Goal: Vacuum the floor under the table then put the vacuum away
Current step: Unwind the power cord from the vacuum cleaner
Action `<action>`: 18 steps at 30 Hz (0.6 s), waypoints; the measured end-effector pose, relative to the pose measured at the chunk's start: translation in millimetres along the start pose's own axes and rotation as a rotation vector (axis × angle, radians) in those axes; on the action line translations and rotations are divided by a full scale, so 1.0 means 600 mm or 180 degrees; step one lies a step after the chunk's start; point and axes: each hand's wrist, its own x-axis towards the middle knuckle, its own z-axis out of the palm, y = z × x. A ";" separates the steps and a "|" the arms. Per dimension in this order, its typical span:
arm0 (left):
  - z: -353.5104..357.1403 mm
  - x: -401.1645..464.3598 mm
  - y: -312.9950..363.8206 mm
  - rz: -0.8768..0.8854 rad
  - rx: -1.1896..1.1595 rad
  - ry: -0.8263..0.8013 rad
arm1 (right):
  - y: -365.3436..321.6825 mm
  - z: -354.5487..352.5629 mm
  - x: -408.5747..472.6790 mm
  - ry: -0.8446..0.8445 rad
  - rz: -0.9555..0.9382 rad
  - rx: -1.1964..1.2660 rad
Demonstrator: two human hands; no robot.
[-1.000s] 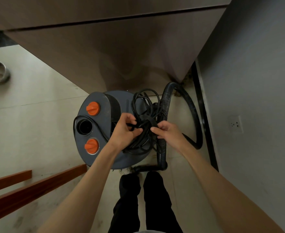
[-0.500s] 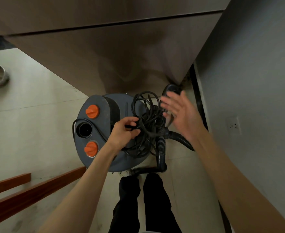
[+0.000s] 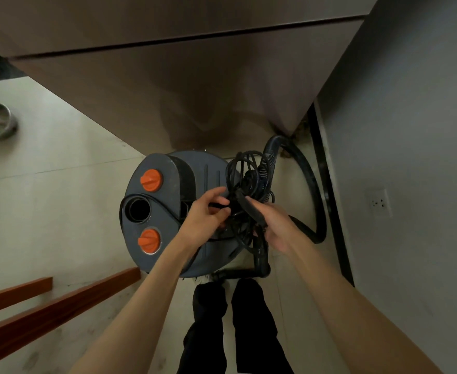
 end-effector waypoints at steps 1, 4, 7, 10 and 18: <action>-0.007 0.004 0.000 0.0041 0.0169 0.0127 | -0.001 -0.003 0.001 0.0035 -0.0022 -0.0022; -0.031 0.021 0.002 0.0138 0.0630 0.0507 | -0.005 -0.020 0.000 0.0102 -0.0131 -0.0098; -0.034 0.033 0.021 -0.0047 0.0719 0.0337 | -0.004 -0.033 -0.004 -0.0064 -0.0267 -0.0165; -0.014 0.037 0.047 -0.0296 0.0479 -0.0240 | 0.001 -0.033 -0.008 -0.0203 -0.0310 -0.0267; -0.012 0.054 0.037 -0.0087 0.0743 0.0197 | -0.006 -0.053 -0.015 -0.0298 -0.0317 -0.0221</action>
